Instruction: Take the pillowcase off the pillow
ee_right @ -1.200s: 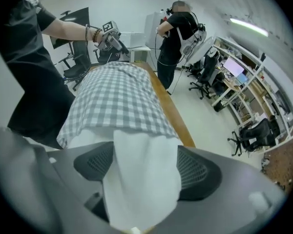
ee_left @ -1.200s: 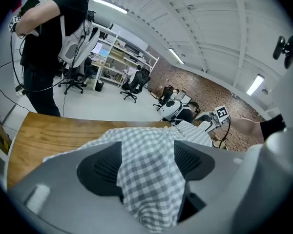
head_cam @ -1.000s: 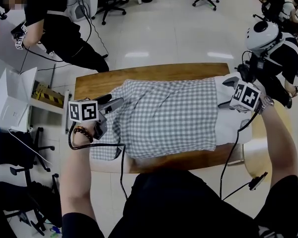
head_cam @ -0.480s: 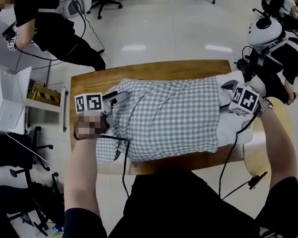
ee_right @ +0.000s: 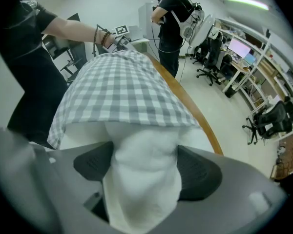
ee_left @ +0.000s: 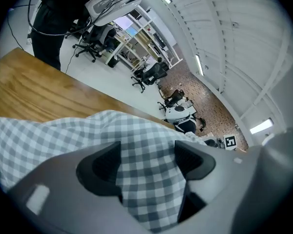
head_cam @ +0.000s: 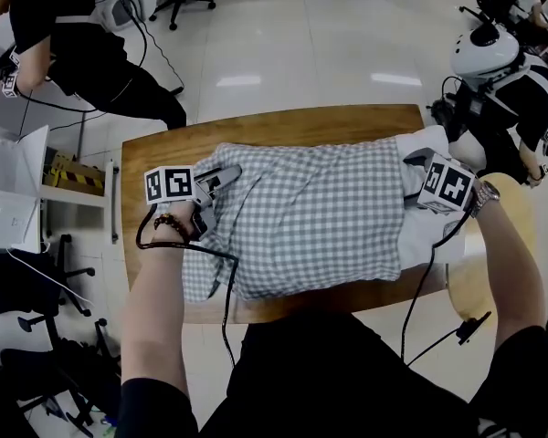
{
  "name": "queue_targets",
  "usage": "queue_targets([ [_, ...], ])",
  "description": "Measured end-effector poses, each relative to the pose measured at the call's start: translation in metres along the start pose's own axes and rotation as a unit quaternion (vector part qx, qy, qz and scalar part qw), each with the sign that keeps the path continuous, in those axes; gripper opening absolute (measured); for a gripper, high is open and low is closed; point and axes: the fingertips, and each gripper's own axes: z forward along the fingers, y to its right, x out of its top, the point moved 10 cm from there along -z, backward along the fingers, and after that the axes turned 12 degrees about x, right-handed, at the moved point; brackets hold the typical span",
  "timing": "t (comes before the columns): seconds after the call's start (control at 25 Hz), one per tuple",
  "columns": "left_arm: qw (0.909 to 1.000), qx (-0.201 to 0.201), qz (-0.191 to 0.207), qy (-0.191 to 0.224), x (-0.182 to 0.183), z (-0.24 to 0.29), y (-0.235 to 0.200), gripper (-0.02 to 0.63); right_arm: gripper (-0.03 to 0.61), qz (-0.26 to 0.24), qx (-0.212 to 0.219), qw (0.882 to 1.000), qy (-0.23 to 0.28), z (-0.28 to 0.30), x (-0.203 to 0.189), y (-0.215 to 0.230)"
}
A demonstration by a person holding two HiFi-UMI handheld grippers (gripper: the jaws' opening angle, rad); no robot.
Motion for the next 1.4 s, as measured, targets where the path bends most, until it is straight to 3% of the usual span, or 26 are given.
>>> queue_targets([
  [0.12, 0.9999, -0.002, 0.002, -0.011, 0.001, 0.006, 0.0, 0.334, 0.41, -0.002, 0.003, 1.0, -0.004, 0.002, -0.001, 0.002],
  [0.28, 0.9998, -0.014, 0.008, -0.014, -0.001, 0.01, 0.0, 0.243, 0.391, 0.003, 0.009, 1.0, -0.002, 0.006, -0.002, 0.001],
  [0.44, 0.9997, -0.021, 0.014, -0.003, -0.004, 0.008, 0.002, 0.15, 0.32, 0.002, 0.006, 1.0, 0.004, 0.008, -0.006, -0.003],
  [0.68, 0.9997, -0.007, 0.013, 0.021, -0.007, -0.006, -0.003, 0.021, 0.162, -0.012, -0.02, 1.0, 0.013, 0.002, -0.006, -0.012],
  [0.96, 0.9979, 0.029, 0.043, 0.039, -0.005, -0.019, 0.008, 0.008, 0.032, -0.024, -0.056, 0.998, 0.012, -0.005, -0.003, -0.027],
  [1.12, 0.995, 0.056, 0.05, 0.066, -0.009, -0.027, 0.014, 0.006, 0.02, -0.031, -0.085, 0.996, 0.011, -0.012, -0.009, -0.037],
  [1.4, 0.9875, 0.09, 0.026, 0.127, -0.007, -0.058, 0.008, 0.005, 0.017, -0.032, -0.122, 0.992, 0.018, -0.035, -0.009, -0.058],
])
